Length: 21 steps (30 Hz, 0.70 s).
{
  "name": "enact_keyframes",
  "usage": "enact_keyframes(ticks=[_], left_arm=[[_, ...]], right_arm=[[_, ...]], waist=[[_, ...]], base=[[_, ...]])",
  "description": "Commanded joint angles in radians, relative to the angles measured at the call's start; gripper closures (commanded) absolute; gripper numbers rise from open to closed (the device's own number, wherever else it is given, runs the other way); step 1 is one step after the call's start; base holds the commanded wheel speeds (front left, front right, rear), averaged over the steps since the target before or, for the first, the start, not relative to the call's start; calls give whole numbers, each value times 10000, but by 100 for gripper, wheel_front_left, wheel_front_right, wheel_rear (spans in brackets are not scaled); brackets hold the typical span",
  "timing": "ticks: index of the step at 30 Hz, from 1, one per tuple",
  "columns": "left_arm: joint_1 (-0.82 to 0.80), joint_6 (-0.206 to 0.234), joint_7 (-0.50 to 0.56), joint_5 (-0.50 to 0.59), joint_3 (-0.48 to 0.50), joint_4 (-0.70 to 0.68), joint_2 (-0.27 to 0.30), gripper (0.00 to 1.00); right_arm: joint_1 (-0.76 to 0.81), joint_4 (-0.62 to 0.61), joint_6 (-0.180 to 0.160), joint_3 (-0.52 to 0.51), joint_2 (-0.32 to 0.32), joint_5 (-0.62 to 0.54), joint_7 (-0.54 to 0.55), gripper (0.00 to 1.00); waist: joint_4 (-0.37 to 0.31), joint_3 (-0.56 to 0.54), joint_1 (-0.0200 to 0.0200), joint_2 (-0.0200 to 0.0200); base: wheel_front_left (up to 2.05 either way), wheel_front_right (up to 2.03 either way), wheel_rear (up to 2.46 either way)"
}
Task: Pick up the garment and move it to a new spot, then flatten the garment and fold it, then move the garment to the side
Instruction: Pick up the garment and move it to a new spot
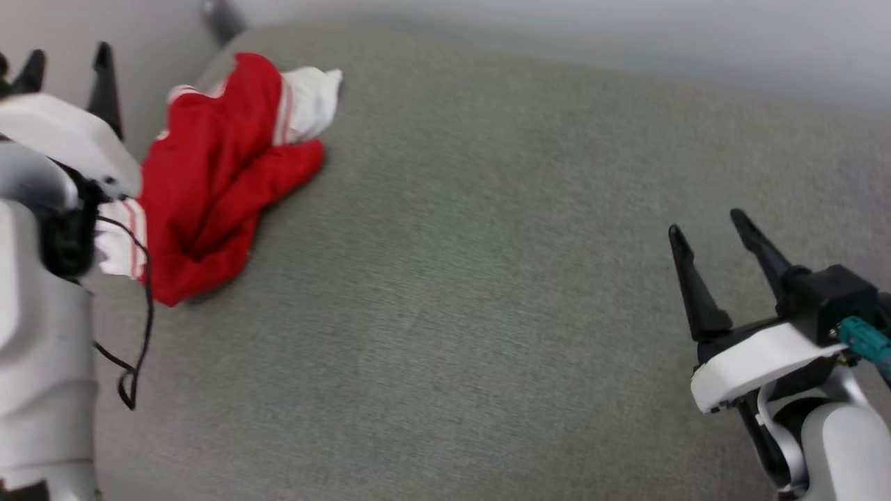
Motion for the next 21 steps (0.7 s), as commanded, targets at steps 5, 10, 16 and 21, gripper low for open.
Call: enact_keyframes(ticks=[5, 10, 16, 21], left_arm=[[-926, -255, 2625, -818, 322, 1024, 934, 0], [-1064, -288, 4493, -1495, 676, 1681, 1528, 0], [-445, 198, 6072, -2107, 1208, 2094, 1742, 0], [535, 980, 7129, -2580, 1570, 1820, 1243, 81]], right_arm=[[-629, -18, -3, -62, -194, 119, -173, 0], [-961, 65, -5, -35, -281, 220, -295, 0], [-1280, -42, -5, -18, -417, 227, -399, 0], [-1509, -195, -3, -146, -533, 165, -374, 0]], waist=[[-1339, 1773, -1, 0], [-1680, 2481, -1, 0], [-1905, 3121, -1, 0], [-1874, 3308, -1, 0]], base=[[0, 0, 0], [0, 0, 0], [0, 0, 0], [0, 0, 0]])
